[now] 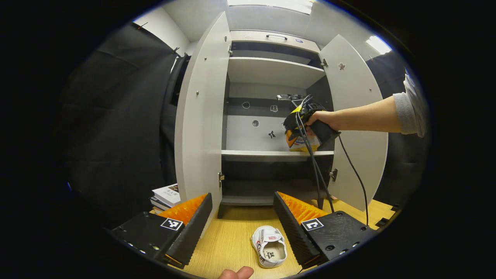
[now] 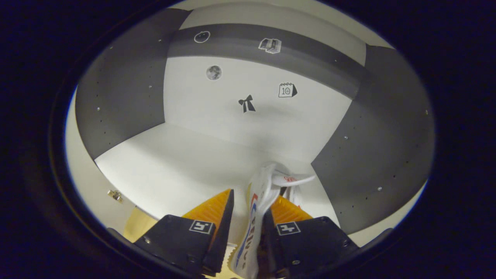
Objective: Grab one shoe with the right hand and put it into the shoe cabinet, grab the other shoe with the left hand and put it into the shoe cabinet; then close the right door with the right hand and the left door with the left hand.
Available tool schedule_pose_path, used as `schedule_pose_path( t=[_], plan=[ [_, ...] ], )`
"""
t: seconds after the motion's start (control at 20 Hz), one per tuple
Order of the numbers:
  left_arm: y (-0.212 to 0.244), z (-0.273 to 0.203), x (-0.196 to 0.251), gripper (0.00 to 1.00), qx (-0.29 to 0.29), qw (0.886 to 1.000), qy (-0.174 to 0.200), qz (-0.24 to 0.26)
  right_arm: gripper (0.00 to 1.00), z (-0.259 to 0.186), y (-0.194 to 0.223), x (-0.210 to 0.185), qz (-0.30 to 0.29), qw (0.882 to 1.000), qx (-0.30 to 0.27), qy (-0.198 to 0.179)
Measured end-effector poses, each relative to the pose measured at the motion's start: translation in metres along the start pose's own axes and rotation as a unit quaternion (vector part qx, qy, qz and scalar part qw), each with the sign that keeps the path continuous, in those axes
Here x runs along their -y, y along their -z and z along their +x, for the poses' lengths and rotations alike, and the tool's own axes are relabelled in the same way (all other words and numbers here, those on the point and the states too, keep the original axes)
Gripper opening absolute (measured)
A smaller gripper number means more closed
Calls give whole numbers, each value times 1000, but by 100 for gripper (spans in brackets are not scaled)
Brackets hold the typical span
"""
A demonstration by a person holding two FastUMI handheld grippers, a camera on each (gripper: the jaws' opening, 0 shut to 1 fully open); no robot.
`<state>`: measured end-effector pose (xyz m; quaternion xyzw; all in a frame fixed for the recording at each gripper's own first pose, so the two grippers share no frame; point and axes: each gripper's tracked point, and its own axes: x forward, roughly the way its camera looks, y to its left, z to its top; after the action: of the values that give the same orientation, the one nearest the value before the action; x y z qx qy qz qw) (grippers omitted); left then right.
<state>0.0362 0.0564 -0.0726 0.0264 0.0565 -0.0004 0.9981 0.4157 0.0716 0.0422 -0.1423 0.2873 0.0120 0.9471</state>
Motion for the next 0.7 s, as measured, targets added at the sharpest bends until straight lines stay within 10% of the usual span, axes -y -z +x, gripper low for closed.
schedule_pose_path(
  t=[0.7],
  plan=[
    [-6,4,18,95,15,1000,24,-10,74,-183,20,20,85,975,204,-3]
  ],
)
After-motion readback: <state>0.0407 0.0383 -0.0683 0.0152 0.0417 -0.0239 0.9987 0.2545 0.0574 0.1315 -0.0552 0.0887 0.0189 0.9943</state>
